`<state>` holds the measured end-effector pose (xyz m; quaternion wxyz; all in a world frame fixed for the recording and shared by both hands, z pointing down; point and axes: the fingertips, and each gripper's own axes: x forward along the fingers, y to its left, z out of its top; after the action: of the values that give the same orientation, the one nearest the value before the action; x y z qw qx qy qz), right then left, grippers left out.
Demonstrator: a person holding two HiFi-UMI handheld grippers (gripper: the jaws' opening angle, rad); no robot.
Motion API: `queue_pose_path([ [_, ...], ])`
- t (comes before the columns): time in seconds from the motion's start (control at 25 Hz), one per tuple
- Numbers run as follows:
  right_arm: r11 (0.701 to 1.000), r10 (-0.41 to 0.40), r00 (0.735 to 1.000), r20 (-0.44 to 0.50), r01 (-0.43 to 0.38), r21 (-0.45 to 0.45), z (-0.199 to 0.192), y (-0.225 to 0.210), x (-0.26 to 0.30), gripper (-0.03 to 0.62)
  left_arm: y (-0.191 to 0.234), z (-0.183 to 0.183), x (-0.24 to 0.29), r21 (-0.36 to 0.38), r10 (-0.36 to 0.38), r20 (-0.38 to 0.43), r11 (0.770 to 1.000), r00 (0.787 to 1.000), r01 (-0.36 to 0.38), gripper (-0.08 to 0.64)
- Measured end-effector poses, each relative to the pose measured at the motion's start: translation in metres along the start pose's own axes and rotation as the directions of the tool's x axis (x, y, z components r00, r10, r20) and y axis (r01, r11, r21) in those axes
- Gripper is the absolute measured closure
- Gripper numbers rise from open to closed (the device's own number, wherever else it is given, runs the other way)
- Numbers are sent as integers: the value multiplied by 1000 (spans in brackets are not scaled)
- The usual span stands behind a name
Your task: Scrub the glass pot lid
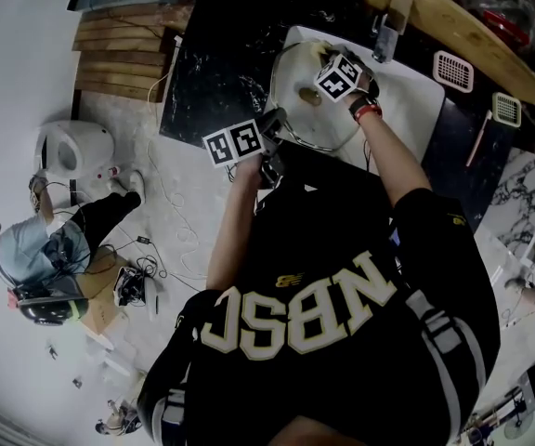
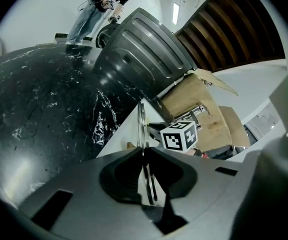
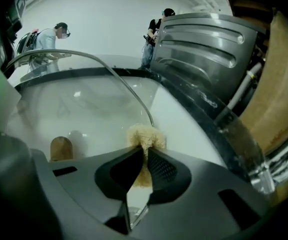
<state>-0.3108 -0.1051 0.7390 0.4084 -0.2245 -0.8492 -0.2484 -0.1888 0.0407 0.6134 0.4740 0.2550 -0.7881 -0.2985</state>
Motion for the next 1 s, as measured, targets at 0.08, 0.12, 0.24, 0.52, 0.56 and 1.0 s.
queue_pose_path([
  [0.08, 1000, 7, 1000, -13, -7, 13, -12, -2, 1, 552, 0, -2, 0, -1, -1, -3, 1000, 1000, 1, 497],
  [0.12, 1000, 11, 1000, -20, -11, 21, -18, -3, 1, 552, -1, -3, 0, -2, -2, -3, 1000, 1000, 2, 497],
  [0.24, 999, 20, 999, -48, -19, 30, -36, -3, 2, 552, -1, -8, 3, -14, -3, -14, 1000, 1000, 2, 497],
  [0.52, 996, 86, 987, -137, -83, 26, -84, 11, 2, 558, 9, -25, 8, -90, -19, -21, 996, 1000, 17, 488],
  [0.56, 996, 93, 985, -146, -91, 21, -88, 10, 1, 558, 9, -24, 8, -82, -17, -22, 996, 1000, 15, 488],
  [1.0, 975, 204, 930, -306, -220, -18, -138, 20, -29, 554, 9, -23, 10, -78, -25, -20, 997, 999, 24, 486],
])
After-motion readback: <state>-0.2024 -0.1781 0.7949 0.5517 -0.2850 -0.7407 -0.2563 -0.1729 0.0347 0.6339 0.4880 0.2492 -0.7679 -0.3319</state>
